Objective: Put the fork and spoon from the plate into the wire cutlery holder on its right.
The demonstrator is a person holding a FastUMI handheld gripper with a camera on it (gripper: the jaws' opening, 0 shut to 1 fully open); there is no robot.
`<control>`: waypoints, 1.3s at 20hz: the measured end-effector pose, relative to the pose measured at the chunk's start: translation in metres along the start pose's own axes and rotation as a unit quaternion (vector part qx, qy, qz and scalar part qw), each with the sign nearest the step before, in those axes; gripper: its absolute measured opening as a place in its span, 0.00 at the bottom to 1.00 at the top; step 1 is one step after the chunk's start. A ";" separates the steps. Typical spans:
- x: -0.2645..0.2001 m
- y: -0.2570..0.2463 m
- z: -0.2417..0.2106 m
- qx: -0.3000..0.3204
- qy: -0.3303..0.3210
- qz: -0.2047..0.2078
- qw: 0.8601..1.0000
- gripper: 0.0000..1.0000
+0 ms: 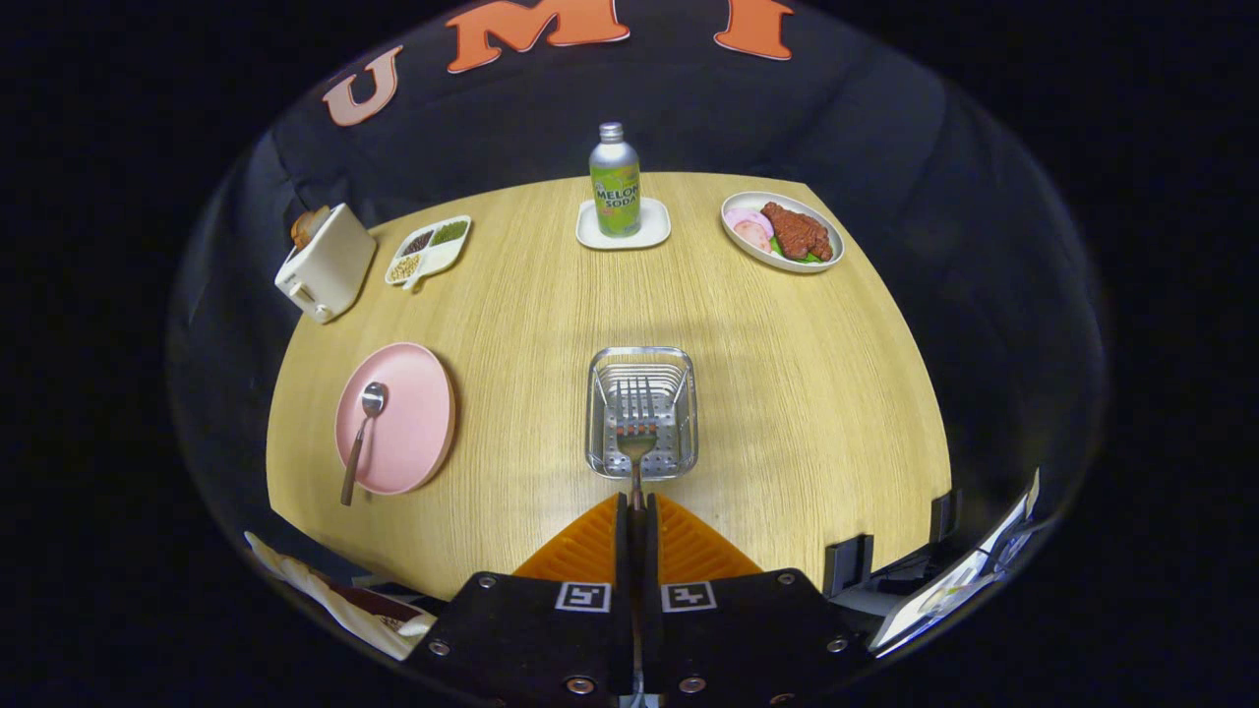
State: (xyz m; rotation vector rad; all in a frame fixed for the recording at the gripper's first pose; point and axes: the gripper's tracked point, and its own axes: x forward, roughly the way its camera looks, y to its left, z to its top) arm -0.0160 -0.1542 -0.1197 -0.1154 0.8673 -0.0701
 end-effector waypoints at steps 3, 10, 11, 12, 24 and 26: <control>0.006 0.001 0.004 -0.005 0.046 0.010 0.999 0.04; 0.039 -0.002 0.020 0.005 0.126 0.019 0.992 0.04; 0.044 -0.004 0.019 0.003 0.137 0.015 0.990 0.04; 0.050 -0.006 0.020 0.000 0.145 0.010 0.989 0.04; 0.018 -0.008 0.058 0.014 0.032 -0.013 0.999 0.54; 0.001 -0.001 0.070 0.010 -0.021 -0.024 0.999 0.80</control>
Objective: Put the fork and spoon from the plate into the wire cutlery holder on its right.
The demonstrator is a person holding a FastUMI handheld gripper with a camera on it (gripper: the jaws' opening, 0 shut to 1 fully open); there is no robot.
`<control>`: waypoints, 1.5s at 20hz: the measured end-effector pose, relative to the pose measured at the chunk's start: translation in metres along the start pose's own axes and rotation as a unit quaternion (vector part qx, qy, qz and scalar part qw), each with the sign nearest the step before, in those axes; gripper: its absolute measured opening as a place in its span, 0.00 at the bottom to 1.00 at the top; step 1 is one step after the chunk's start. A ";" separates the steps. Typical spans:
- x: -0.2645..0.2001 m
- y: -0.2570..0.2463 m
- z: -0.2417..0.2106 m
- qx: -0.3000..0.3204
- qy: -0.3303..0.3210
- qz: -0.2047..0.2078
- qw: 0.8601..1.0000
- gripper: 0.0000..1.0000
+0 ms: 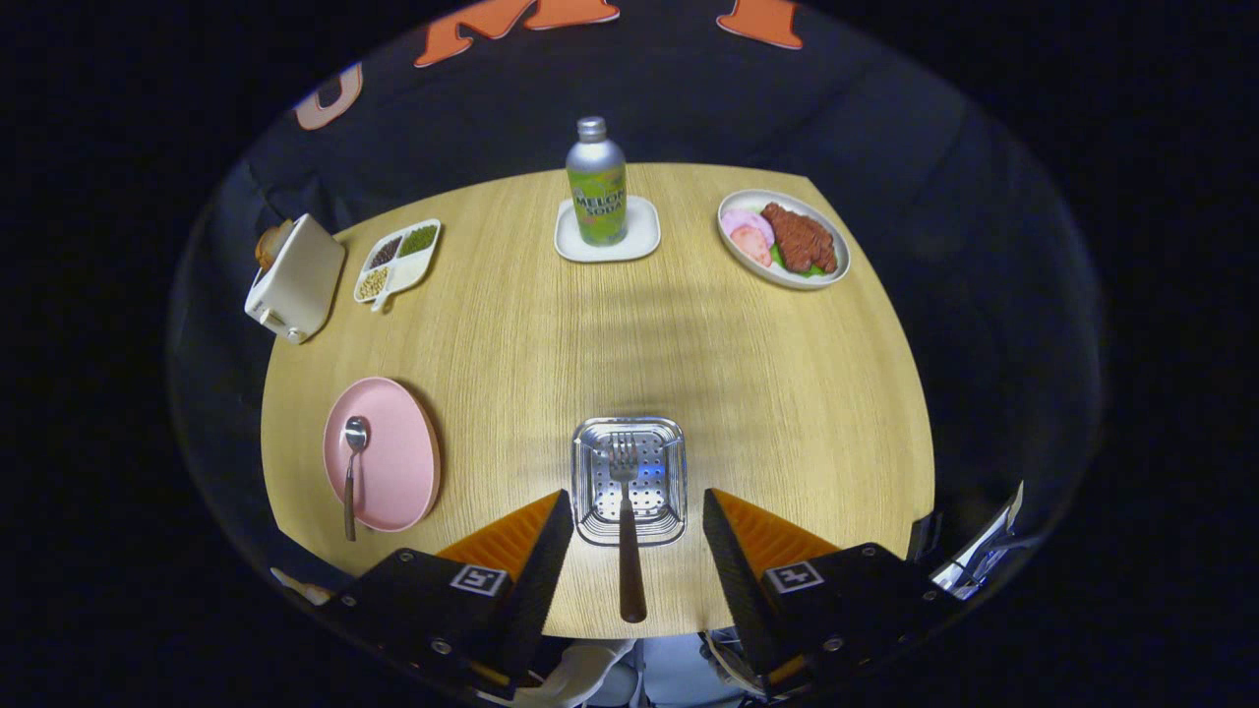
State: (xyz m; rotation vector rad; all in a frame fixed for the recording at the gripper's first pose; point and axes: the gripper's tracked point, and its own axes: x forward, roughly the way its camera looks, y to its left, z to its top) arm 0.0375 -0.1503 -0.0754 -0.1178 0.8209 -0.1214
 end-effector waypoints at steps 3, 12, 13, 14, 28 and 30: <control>-0.017 0.031 0.020 0.002 -0.092 -0.001 0.996 0.98; -0.029 0.172 -0.001 -0.052 -0.198 0.037 0.978 0.99; -0.026 0.187 -0.003 -0.053 -0.199 0.045 0.978 0.99; -0.023 0.201 -0.006 -0.056 -0.200 0.052 0.977 0.99; 0.035 0.311 -0.047 -0.094 -0.160 0.096 0.978 0.99; 0.041 0.327 -0.058 -0.092 -0.143 0.101 0.980 0.96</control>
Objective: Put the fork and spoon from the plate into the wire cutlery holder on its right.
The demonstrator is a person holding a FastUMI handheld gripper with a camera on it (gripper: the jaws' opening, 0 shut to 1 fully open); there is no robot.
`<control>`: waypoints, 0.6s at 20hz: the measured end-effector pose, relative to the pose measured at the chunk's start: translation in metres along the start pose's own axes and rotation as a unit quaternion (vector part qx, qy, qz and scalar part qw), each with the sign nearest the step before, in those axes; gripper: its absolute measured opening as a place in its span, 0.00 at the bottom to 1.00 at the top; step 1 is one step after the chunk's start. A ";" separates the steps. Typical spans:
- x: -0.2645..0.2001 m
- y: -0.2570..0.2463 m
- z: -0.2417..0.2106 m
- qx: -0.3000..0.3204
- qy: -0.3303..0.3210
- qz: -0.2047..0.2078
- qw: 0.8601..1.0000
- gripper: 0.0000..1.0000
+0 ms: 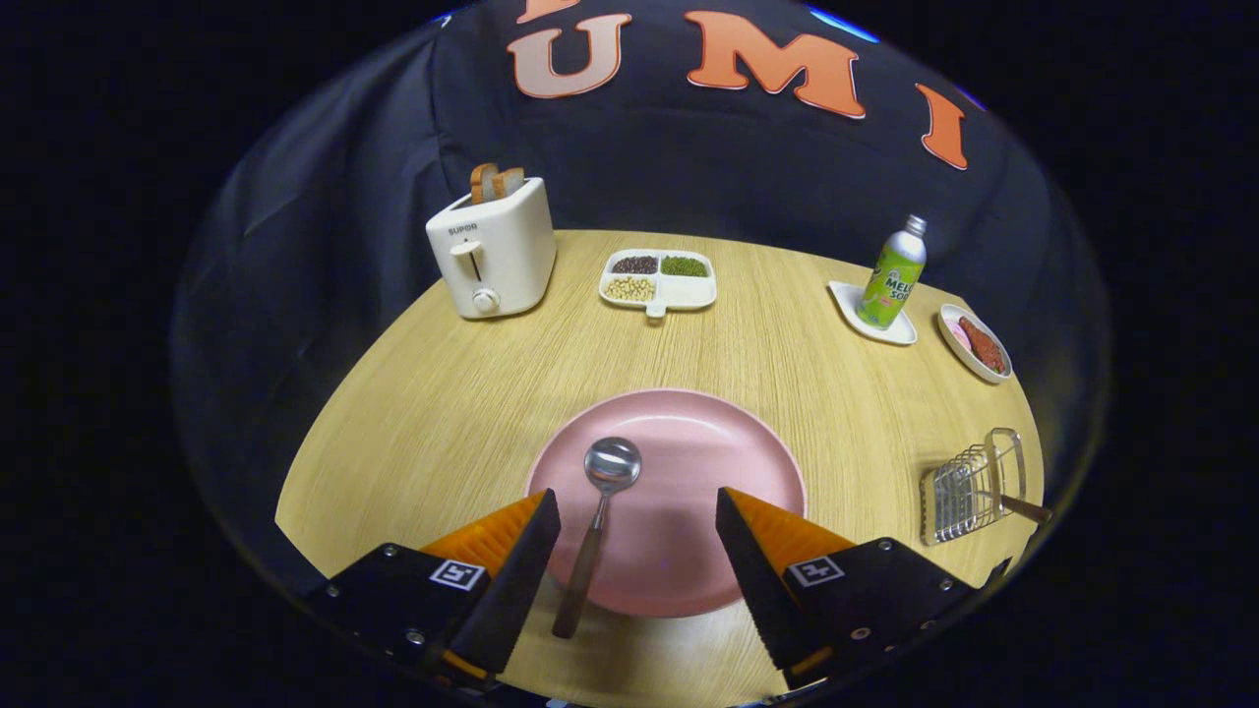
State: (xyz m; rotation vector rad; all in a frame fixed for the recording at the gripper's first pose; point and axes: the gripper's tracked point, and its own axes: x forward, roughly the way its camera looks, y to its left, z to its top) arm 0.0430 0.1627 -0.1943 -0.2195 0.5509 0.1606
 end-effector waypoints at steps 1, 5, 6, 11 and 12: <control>0.005 0.005 -0.005 0.005 0.008 0.005 1.000 0.93; 0.023 0.010 -0.023 0.013 0.035 0.007 0.999 0.76; 0.028 0.010 -0.027 0.016 0.041 0.004 0.999 0.72; 0.046 0.008 -0.046 0.041 0.073 -0.014 0.996 0.37; 0.045 0.010 -0.042 0.049 0.068 -0.011 0.996 0.24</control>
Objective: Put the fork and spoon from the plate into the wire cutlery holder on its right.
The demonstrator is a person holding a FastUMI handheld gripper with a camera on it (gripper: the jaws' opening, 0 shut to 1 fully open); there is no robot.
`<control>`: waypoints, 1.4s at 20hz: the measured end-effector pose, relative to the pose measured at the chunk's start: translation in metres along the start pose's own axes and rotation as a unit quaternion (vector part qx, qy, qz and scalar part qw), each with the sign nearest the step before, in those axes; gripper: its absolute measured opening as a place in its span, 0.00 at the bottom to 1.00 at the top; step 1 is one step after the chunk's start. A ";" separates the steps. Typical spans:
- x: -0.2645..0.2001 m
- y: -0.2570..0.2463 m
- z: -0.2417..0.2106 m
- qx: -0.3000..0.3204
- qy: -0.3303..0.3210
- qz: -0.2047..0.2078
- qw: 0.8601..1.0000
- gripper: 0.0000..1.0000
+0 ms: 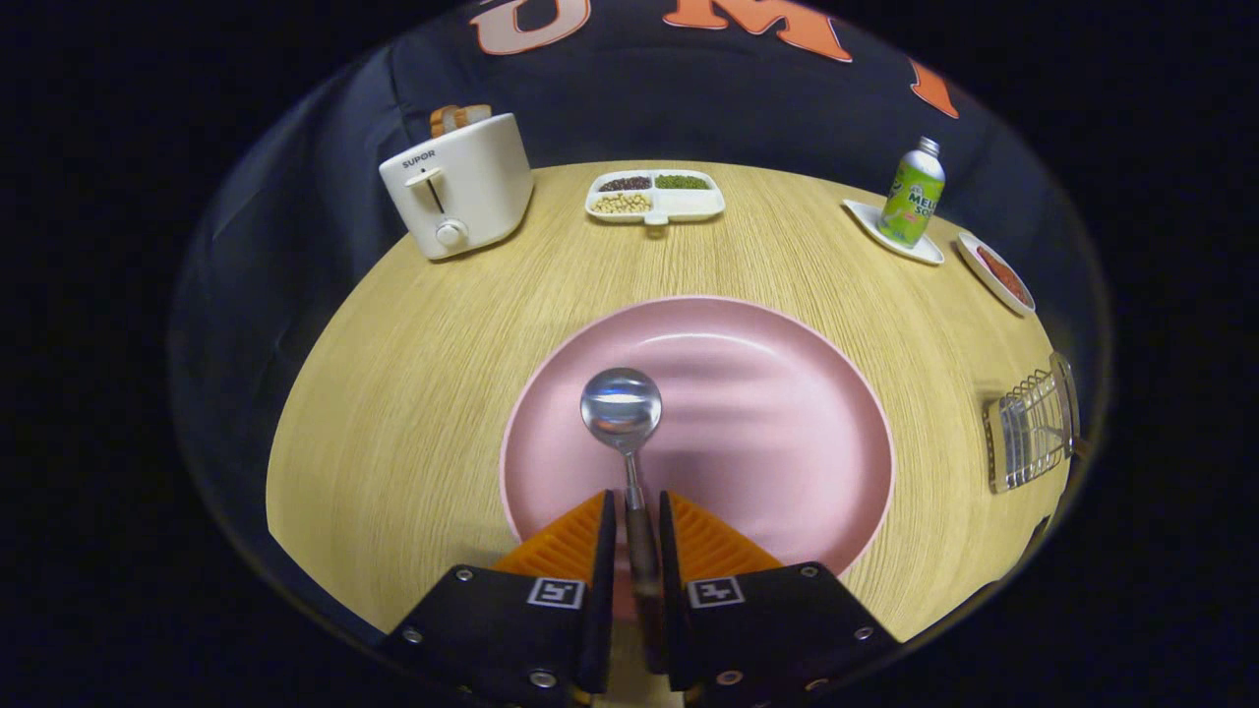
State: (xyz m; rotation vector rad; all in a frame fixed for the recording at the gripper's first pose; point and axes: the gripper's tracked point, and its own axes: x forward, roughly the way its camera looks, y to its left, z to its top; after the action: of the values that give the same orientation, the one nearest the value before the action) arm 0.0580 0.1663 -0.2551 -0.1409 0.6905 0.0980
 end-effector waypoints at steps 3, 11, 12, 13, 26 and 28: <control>-0.010 -0.014 0.007 0.039 -0.005 0.009 0.999 0.05; -0.114 -0.091 0.012 0.018 -0.038 0.031 0.999 0.05; -0.126 -0.103 0.011 0.012 -0.039 0.035 0.999 0.05; -0.139 -0.116 0.011 0.009 -0.042 0.037 0.998 0.05; -0.229 -0.298 0.024 0.024 -0.028 -0.018 0.999 0.05; -0.225 -0.311 0.026 0.028 -0.005 -0.017 0.999 0.05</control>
State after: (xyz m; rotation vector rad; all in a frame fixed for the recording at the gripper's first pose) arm -0.0558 -0.1457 -0.0610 -0.0972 0.6795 0.0471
